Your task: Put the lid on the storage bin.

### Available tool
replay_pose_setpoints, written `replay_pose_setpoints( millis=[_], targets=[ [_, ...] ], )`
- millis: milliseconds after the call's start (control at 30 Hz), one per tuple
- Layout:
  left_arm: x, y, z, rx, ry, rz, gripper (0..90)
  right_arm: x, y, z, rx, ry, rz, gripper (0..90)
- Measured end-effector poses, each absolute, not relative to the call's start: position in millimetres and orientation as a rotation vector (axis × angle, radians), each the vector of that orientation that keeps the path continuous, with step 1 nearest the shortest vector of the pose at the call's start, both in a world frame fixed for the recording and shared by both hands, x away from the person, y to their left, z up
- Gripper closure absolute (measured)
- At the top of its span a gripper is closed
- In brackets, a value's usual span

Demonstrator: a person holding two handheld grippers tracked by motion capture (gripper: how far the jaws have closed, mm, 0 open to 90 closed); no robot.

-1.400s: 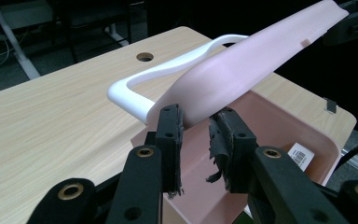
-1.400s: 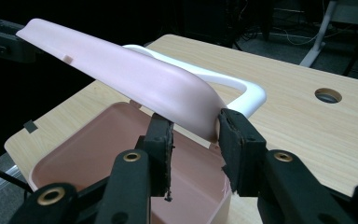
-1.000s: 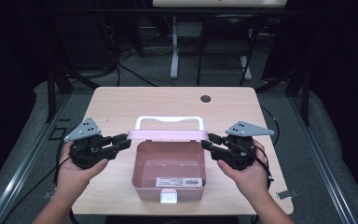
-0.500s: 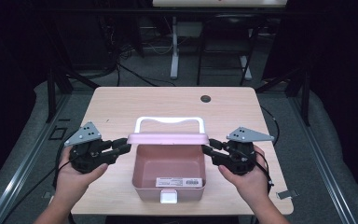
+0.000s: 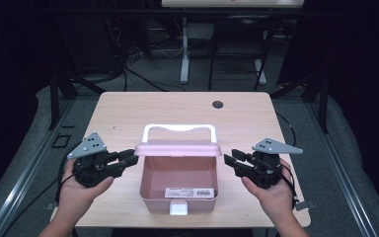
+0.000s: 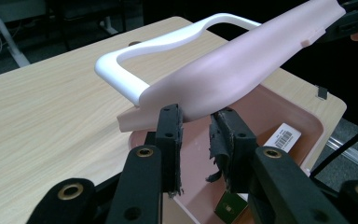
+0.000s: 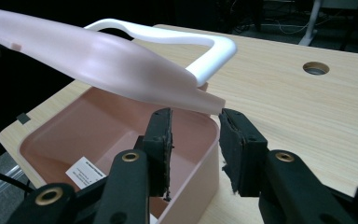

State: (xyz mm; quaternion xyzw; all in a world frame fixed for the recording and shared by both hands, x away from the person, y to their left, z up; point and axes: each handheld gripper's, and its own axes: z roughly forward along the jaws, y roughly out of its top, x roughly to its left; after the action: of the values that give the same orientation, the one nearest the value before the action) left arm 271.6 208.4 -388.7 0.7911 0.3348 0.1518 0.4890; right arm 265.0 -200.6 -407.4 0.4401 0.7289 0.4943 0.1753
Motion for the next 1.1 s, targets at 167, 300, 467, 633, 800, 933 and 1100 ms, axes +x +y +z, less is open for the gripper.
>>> replay_pose_setpoints(
  millis=[167,300,467,633,800,933,1100],
  targets=[
    [268,208,-390,1.926,0.814,0.374,72.4,263,-207,-409,1.260,2.034,1.381,63.9],
    [266,208,-392,1.929,0.814,0.372,72.4,264,-210,-408,1.277,2.015,1.378,64.0],
    [263,209,-396,1.927,0.817,0.362,72.4,268,-211,-410,1.312,2.026,1.369,63.5],
    [261,209,-398,1.921,0.820,0.358,72.4,271,-208,-413,1.317,2.025,1.333,62.9],
    [259,210,-400,1.928,0.814,0.364,72.5,271,-205,-415,1.311,1.980,1.335,61.8],
    [257,209,-402,1.925,0.817,0.366,72.4,270,-205,-416,1.313,1.968,1.337,61.3],
    [253,210,-407,1.919,0.820,0.356,72.4,270,-209,-419,1.338,1.952,1.347,60.7]
  ],
)
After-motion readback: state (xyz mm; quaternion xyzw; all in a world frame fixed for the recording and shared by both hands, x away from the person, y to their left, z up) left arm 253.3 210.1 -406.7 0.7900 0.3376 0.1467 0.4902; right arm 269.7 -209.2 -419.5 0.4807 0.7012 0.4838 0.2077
